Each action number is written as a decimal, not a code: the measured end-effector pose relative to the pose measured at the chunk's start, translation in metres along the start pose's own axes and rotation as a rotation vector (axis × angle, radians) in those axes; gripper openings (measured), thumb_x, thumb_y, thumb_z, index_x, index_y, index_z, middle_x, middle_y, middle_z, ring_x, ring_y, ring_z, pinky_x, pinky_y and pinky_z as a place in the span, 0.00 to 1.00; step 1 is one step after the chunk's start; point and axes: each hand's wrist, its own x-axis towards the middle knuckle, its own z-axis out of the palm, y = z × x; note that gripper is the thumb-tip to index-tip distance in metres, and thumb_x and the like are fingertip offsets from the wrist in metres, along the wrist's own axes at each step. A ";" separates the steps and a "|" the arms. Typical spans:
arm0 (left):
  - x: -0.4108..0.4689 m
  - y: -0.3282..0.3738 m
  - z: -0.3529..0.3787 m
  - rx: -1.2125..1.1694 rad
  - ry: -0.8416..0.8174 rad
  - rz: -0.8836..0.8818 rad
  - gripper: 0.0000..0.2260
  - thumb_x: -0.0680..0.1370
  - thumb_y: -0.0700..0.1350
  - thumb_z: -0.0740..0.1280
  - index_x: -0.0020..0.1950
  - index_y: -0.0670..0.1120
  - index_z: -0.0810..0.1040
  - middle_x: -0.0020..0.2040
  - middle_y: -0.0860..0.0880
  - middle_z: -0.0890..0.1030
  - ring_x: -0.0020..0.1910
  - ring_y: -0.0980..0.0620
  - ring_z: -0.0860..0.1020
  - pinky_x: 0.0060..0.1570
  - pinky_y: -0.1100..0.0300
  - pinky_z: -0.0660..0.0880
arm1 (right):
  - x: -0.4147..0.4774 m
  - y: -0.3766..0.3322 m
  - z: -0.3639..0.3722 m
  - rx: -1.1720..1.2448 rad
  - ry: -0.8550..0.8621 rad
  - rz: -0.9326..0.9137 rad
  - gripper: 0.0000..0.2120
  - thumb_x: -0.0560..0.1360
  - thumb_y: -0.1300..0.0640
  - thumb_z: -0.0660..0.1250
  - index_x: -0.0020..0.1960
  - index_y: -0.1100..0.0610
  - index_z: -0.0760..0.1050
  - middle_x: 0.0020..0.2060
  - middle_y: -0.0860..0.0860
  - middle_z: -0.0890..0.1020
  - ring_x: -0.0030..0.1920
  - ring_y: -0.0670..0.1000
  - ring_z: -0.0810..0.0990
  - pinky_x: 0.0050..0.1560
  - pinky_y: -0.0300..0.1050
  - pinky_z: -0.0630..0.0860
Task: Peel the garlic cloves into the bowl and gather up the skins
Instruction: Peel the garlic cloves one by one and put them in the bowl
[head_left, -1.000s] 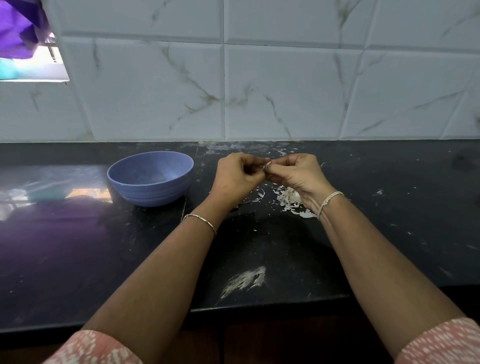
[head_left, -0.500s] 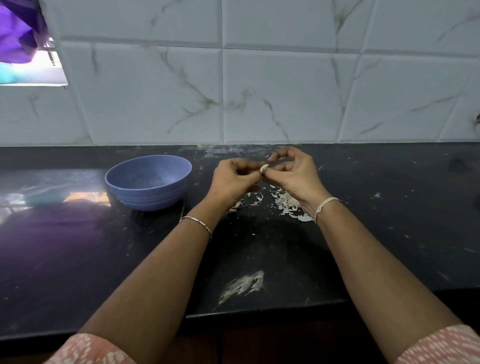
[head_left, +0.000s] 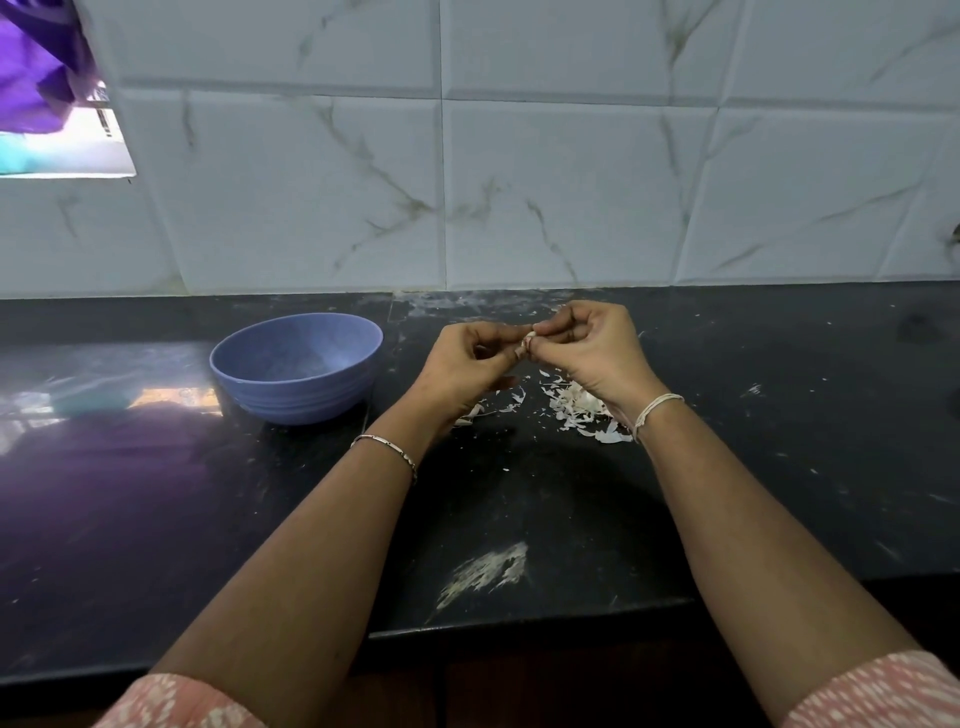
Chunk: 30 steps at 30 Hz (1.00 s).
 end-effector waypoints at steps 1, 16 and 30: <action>0.000 0.000 0.000 0.016 -0.009 0.002 0.07 0.77 0.37 0.70 0.50 0.50 0.82 0.48 0.47 0.83 0.48 0.54 0.81 0.48 0.53 0.82 | 0.000 0.000 0.000 -0.006 0.005 -0.007 0.06 0.68 0.69 0.75 0.42 0.66 0.79 0.36 0.62 0.84 0.38 0.54 0.84 0.48 0.52 0.82; 0.001 -0.001 0.000 0.058 0.001 0.008 0.10 0.78 0.36 0.69 0.49 0.52 0.82 0.35 0.59 0.82 0.39 0.60 0.79 0.42 0.56 0.83 | 0.003 0.007 0.001 -0.043 0.012 -0.054 0.06 0.67 0.66 0.77 0.39 0.62 0.80 0.34 0.57 0.84 0.38 0.56 0.86 0.43 0.49 0.83; 0.006 -0.011 -0.002 0.151 0.024 -0.028 0.08 0.78 0.38 0.69 0.57 0.43 0.83 0.51 0.46 0.83 0.47 0.53 0.79 0.47 0.53 0.82 | 0.004 0.008 -0.004 -0.348 -0.078 -0.185 0.03 0.69 0.62 0.76 0.38 0.60 0.83 0.33 0.46 0.83 0.34 0.42 0.81 0.42 0.37 0.80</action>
